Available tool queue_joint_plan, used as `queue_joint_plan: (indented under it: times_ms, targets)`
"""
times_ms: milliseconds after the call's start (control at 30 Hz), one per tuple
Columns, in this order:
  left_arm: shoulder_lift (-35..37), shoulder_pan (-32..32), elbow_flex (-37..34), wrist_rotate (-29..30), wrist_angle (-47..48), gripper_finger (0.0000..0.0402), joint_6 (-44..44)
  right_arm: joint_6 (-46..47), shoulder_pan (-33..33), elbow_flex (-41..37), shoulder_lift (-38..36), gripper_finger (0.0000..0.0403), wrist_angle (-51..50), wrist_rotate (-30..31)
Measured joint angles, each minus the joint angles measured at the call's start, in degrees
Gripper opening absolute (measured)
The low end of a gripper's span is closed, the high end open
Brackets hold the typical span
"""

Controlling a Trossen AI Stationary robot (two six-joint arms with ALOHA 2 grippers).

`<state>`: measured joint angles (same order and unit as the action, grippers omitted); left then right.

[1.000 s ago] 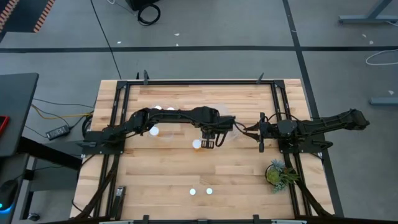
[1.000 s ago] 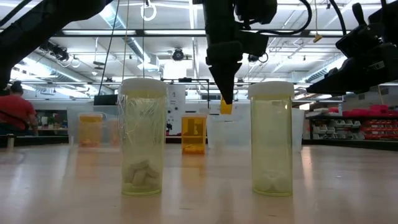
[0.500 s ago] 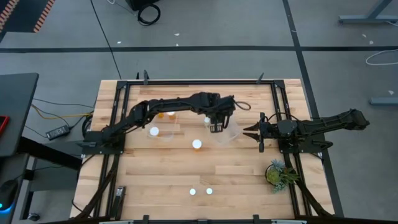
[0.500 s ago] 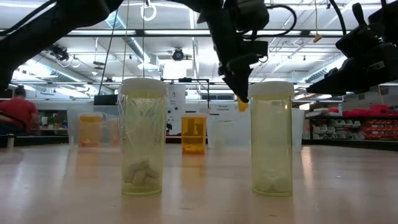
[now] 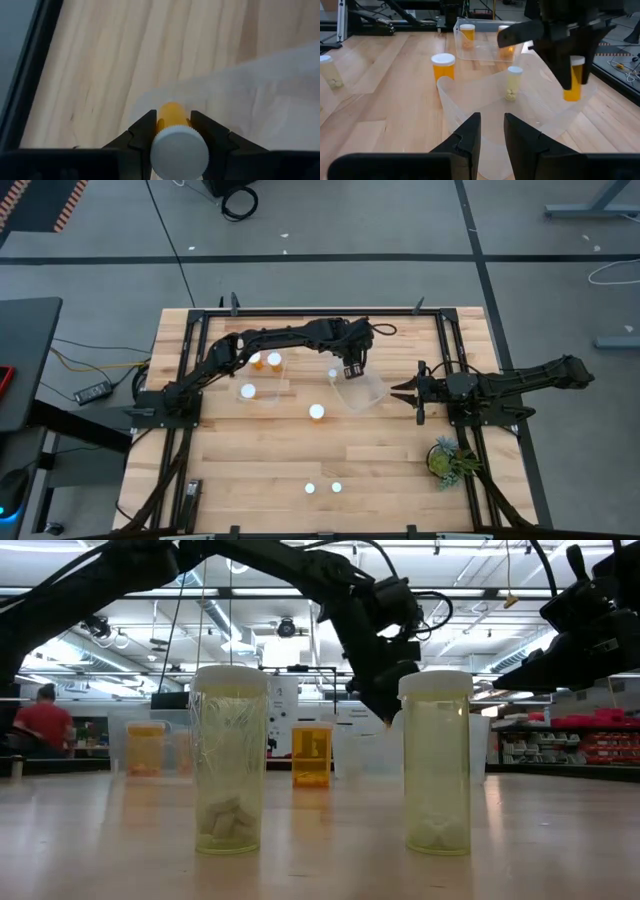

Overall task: Pick and place medicine bottles into bin by pill shape (circle, oval)
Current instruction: Put the small orange pill bottle into the right transparent bin

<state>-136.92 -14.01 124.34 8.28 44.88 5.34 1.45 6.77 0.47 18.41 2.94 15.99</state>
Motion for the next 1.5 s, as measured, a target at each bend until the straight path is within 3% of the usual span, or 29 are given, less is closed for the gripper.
queue_joint_plan:
  times_ms: [300,633,1500]
  targets:
    - [0.0,-0.3,0.0,-2.2,-2.9,0.0114,-6.8,0.0,0.0,0.0,0.0,0.0092,0.0,0.0]
    - [0.0,-0.3,0.0,-5.2,2.0,0.0118,-12.2,0.0,0.0,0.0,0.0,0.0092,0.0,0.0]
    - [-4.3,0.5,0.1,-2.9,0.3,0.012,-12.6,0.0,0.0,0.0,0.5,0.0092,0.0,0.0]
